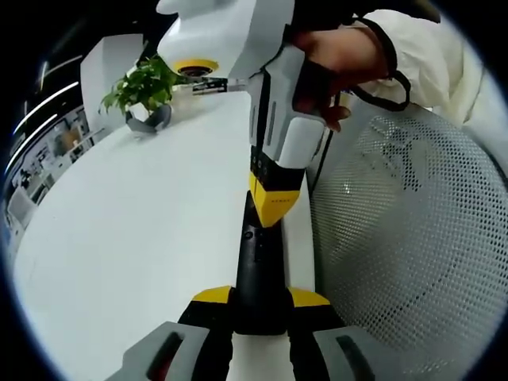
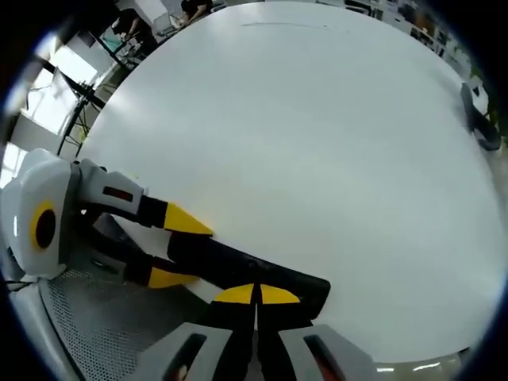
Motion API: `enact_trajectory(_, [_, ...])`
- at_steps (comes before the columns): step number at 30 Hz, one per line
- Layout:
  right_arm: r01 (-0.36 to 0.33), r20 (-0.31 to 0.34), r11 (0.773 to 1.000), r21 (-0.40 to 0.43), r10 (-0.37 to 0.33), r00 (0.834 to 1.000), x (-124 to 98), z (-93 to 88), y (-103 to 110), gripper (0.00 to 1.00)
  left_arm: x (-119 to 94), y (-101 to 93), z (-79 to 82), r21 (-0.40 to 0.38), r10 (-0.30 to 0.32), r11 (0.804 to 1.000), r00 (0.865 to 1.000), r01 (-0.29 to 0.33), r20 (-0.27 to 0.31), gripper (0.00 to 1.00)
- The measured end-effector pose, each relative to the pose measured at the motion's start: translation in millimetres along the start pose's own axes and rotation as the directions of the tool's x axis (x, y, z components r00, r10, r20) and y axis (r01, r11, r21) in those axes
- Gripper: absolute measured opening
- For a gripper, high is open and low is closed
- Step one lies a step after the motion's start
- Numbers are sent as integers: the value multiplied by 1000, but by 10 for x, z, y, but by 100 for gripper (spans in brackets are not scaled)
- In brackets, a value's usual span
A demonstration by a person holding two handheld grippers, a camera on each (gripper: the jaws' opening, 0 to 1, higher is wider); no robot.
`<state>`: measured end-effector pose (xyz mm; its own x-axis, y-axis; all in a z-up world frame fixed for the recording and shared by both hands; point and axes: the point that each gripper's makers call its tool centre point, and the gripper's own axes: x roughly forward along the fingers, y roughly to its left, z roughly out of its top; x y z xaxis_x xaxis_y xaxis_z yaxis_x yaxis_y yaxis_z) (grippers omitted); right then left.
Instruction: Press the specified remote control buttons in sequence, fully releasing each button before pressing the next.
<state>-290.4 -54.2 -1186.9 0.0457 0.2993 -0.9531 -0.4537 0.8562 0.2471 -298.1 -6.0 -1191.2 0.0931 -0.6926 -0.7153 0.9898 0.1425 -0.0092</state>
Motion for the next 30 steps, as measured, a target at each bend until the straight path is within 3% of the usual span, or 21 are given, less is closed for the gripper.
enact_trajectory(11, [1,65,1000,10,-2,998,-26,-24,14,0,1,-2,-1,2,1,1000,1000,-1,-1,25])
enact_trajectory(16, [-16,40,1000,22,15,999,-21,-52,-4,0,1,-1,-1,0,2,1000,1000,-2,0,25])
enact_trajectory(23, [12,-2,1000,10,-12,1000,-55,-116,-80,0,4,-3,0,3,0,1000,1000,0,0,25])
enact_trajectory(30, [12,0,1000,23,-12,1000,-107,-113,-124,0,0,-3,-1,6,0,1000,1000,0,-2,25])
